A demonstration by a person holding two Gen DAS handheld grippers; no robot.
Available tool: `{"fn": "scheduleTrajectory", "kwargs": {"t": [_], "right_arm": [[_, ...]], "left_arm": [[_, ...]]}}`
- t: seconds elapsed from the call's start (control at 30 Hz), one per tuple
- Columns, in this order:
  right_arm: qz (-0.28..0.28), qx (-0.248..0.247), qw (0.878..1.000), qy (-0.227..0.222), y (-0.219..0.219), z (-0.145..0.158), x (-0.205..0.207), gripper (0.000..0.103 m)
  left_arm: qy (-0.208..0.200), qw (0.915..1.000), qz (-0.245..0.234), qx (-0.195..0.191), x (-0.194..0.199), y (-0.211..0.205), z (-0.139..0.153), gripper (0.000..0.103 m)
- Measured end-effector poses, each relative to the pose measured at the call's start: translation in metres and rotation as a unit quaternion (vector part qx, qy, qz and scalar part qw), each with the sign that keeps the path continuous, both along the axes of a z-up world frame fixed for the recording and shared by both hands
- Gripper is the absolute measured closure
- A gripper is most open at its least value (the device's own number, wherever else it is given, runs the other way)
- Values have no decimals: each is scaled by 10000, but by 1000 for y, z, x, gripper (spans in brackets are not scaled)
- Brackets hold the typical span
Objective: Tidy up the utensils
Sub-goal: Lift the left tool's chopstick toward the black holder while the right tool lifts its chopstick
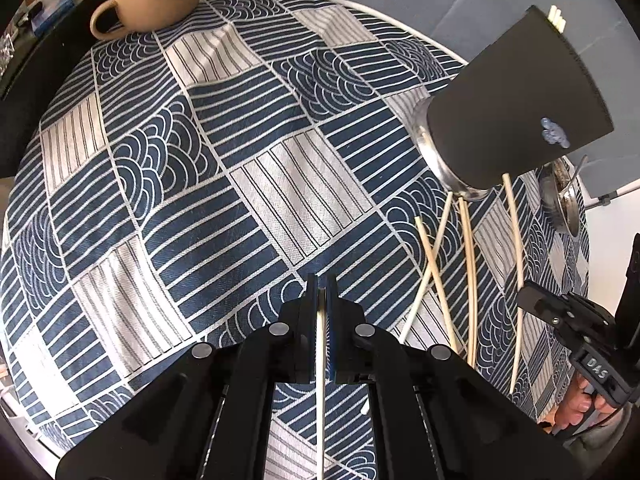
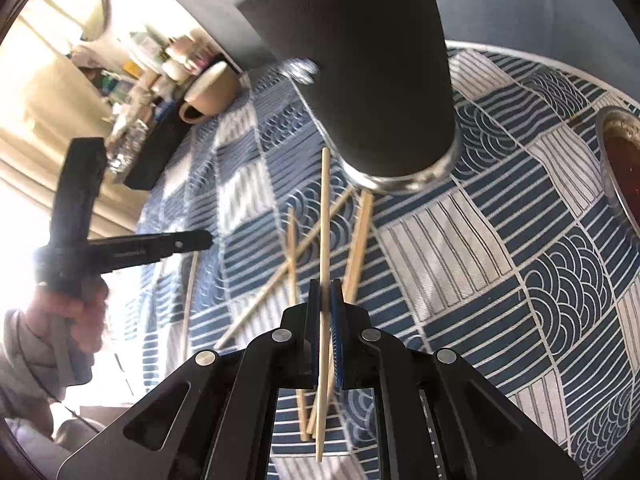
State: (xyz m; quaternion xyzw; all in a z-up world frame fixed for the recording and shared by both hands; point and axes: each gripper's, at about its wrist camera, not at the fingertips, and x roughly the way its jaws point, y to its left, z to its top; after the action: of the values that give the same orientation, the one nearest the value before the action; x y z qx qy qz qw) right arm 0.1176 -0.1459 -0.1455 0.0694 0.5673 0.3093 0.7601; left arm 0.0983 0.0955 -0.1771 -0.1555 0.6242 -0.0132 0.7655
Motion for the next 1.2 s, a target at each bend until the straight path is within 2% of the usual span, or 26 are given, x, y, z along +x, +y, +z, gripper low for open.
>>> {"fn": "scheduleTrajectory", "kwargs": {"t": [0.07, 0.27, 0.3, 0.4, 0.43, 0.77, 0.83, 0.9, 1.03, 1.1, 1.2], "right_arm": [[-24, 245, 9997, -18, -1, 9, -1, 98], [8, 420, 9987, -275, 3, 33, -6, 98], [10, 451, 9985, -322, 3, 36, -7, 98], [28, 594, 9971, -471, 2, 48, -9, 98], [21, 622, 9968, -510, 1, 51, -9, 98], [-184, 814, 9916, -991, -9, 87, -3, 98], [-238, 1056, 9864, -1237, -14, 101, -2, 98], [-335, 1358, 9794, -1454, -20, 114, -1, 98], [-689, 1850, 9620, -1886, -34, 134, 6, 98], [-850, 1850, 9559, -2117, -38, 141, 12, 98], [-1113, 1565, 9512, -2415, -40, 146, 19, 98]], "left_arm": [[-120, 9999, -24, -24, -3, 0, 10, 99], [-456, 9982, -267, -269, -3, -5, 43, 99], [-566, 9974, -320, -321, -3, -9, 52, 99], [-919, 9937, -630, -106, -8, -23, 81, 99], [-1002, 9924, -692, -188, -8, -26, 88, 99], [-1524, 9816, -1118, -285, 0, -49, 137, 99], [-1630, 9794, -1147, -324, 3, -49, 148, 99], [-1690, 9776, -1117, -569, 9, -48, 164, 99], [-2067, 9703, -1192, -386, 23, -51, 199, 99], [-2241, 9663, -1233, -281, 32, -55, 216, 99], [-2428, 9604, -1362, -150, 43, -64, 233, 99]]}}
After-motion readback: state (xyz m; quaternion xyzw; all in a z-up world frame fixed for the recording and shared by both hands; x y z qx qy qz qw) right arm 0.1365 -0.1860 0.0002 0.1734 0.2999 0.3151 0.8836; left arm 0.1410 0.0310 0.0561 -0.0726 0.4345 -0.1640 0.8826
